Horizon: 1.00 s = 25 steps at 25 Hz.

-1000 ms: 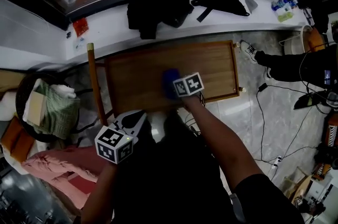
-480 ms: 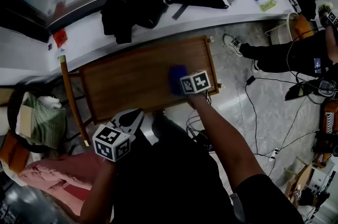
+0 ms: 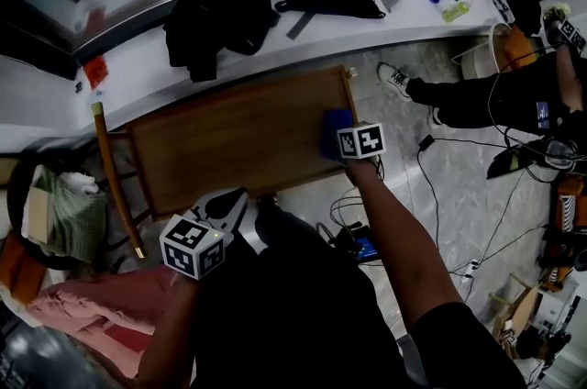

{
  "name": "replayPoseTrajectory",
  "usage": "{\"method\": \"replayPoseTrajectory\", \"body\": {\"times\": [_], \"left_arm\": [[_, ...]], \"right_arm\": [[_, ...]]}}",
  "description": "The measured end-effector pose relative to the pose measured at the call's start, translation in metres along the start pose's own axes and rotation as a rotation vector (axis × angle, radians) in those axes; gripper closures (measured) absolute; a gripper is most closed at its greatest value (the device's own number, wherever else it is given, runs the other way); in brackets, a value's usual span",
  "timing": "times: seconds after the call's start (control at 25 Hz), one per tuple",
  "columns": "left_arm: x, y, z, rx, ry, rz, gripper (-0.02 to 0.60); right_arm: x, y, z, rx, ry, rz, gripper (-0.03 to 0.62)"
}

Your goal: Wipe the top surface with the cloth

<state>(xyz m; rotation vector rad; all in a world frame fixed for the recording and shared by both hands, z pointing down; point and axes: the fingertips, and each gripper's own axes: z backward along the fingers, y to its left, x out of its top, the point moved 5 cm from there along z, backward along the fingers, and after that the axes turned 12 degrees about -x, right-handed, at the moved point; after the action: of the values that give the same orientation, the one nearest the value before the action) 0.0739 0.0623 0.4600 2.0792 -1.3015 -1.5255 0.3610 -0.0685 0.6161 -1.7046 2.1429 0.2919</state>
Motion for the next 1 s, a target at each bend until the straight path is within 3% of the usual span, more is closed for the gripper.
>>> {"method": "replayPoseTrajectory", "body": {"times": [0.16,0.48,0.64,0.8,1.0], "left_arm": [[0.002,0.002,0.006,0.001,-0.015,0.001,0.572],[0.003,0.011,0.04,0.016,-0.053,0.001,0.572],[-0.003,0.027,0.083,0.046,-0.078,0.023,0.572],[-0.017,0.049,0.136,0.066,-0.072,0.035,0.572],[-0.034,0.075,0.194,0.087,-0.068,0.054,0.572]], "right_arm": [[0.002,-0.019,0.005,-0.093,0.008,-0.029,0.539],[0.002,-0.03,0.007,-0.164,0.031,-0.138,0.539],[0.013,-0.012,0.024,-0.139,-0.096,-0.249,0.537],[0.038,0.095,0.029,0.033,-0.181,-0.218,0.537],[0.043,0.283,0.009,0.346,-0.109,-0.105,0.537]]}}
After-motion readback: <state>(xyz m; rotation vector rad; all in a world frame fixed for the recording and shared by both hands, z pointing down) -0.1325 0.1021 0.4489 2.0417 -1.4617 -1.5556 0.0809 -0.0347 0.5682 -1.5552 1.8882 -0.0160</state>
